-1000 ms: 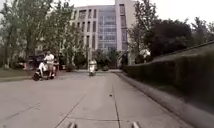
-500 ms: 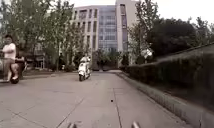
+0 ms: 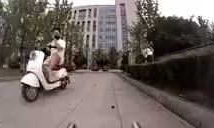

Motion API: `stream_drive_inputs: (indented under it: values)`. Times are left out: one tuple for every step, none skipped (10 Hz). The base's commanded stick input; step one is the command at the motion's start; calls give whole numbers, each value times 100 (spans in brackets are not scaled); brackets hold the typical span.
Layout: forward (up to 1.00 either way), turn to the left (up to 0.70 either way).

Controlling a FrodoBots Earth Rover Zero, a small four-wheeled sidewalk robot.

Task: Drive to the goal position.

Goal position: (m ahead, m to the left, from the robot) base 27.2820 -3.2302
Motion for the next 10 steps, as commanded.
stream_drive_inputs:
  values:
    - [70, 0]
    - [70, 0]
    - [70, 0]
    - [70, 0]
    - [70, 0]
    - [70, 0]
    - [70, 0]
    - [70, 0]
    - [70, 0]
    - [70, 0]
